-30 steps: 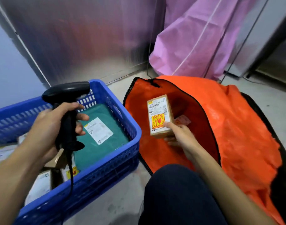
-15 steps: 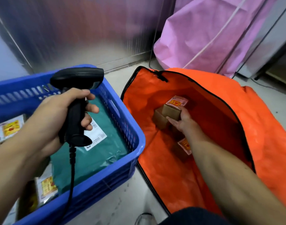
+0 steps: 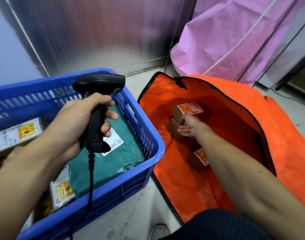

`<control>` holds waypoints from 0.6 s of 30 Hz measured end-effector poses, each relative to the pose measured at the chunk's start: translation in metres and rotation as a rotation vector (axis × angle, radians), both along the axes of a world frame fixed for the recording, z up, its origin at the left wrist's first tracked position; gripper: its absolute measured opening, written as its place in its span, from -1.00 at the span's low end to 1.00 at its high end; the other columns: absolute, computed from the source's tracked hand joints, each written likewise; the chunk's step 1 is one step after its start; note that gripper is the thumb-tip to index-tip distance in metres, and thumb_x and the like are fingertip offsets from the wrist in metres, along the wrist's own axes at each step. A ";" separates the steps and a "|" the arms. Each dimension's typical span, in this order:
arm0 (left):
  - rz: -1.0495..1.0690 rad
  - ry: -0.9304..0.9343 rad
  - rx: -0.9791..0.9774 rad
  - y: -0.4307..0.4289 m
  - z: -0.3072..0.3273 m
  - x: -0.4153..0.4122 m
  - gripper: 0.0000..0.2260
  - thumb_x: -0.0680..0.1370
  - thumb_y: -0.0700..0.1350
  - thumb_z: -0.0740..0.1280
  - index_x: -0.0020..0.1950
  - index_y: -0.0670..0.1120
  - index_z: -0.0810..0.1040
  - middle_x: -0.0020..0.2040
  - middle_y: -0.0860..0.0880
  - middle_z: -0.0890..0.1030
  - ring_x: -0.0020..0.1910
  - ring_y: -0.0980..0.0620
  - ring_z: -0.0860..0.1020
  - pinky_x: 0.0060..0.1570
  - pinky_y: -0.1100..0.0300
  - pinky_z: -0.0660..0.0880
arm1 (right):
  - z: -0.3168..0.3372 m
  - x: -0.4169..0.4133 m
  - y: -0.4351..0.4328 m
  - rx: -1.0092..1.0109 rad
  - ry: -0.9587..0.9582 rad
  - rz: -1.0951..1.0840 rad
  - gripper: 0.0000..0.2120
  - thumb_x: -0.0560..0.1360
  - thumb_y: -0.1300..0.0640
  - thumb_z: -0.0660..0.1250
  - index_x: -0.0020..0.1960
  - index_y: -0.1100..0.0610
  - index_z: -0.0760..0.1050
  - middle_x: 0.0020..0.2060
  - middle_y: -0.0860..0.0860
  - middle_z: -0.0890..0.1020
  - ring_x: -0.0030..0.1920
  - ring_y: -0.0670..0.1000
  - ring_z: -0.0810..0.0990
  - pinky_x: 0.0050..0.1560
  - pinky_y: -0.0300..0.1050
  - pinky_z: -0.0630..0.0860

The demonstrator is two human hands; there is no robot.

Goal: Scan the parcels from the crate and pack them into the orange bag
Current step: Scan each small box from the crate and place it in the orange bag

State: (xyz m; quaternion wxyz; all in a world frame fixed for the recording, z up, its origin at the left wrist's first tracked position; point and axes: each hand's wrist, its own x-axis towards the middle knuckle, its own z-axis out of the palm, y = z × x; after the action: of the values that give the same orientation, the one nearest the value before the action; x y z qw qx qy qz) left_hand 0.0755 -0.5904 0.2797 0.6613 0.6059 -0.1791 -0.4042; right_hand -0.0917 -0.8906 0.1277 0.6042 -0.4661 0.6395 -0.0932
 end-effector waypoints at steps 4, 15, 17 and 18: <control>0.086 -0.103 0.030 0.023 0.030 0.004 -0.91 0.60 -0.12 0.36 -0.02 -0.14 0.55 -0.34 -0.12 0.59 -0.57 -0.01 0.39 -0.52 0.22 0.47 | 0.052 0.008 0.021 -0.096 0.062 0.227 -0.75 0.67 0.04 0.15 0.20 0.21 0.42 -0.19 0.10 0.58 -0.23 0.06 0.57 -0.18 -0.08 0.50; 0.340 -0.417 0.070 0.172 0.170 0.020 -0.84 0.59 -0.04 0.41 -0.13 -0.08 0.61 -0.30 -0.16 0.61 -0.47 -0.10 0.49 -0.32 -0.06 0.56 | 0.207 0.090 0.120 -0.461 0.280 0.949 -0.67 0.73 0.10 0.03 -0.04 0.23 0.46 -0.29 0.18 0.64 -0.54 0.03 0.61 -0.38 -0.17 0.50; 0.389 -0.421 0.051 0.202 0.177 0.020 -0.87 0.61 -0.05 0.41 -0.01 -0.10 0.57 -0.31 -0.07 0.64 -0.49 -0.03 0.51 -0.36 0.00 0.56 | 0.228 0.113 0.150 -0.518 0.220 1.007 -0.69 0.73 0.08 0.03 0.01 0.24 0.44 -0.29 0.18 0.63 -0.56 0.00 0.60 -0.40 -0.18 0.50; 0.408 -0.418 0.047 0.215 0.178 0.020 -0.87 0.61 -0.05 0.40 0.01 -0.10 0.56 -0.31 -0.04 0.65 -0.49 -0.01 0.52 -0.39 0.02 0.56 | 0.237 0.124 0.166 -0.544 0.189 1.035 -0.70 0.73 0.08 0.04 0.00 0.23 0.44 -0.29 0.18 0.63 -0.56 -0.01 0.61 -0.41 -0.18 0.51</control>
State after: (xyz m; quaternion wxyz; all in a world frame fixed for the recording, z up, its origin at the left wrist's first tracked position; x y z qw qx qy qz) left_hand 0.0952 -0.3751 0.4577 0.6635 0.7148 -0.1763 -0.1332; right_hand 0.0323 -0.7244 0.3647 0.3702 -0.8620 0.3330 0.0950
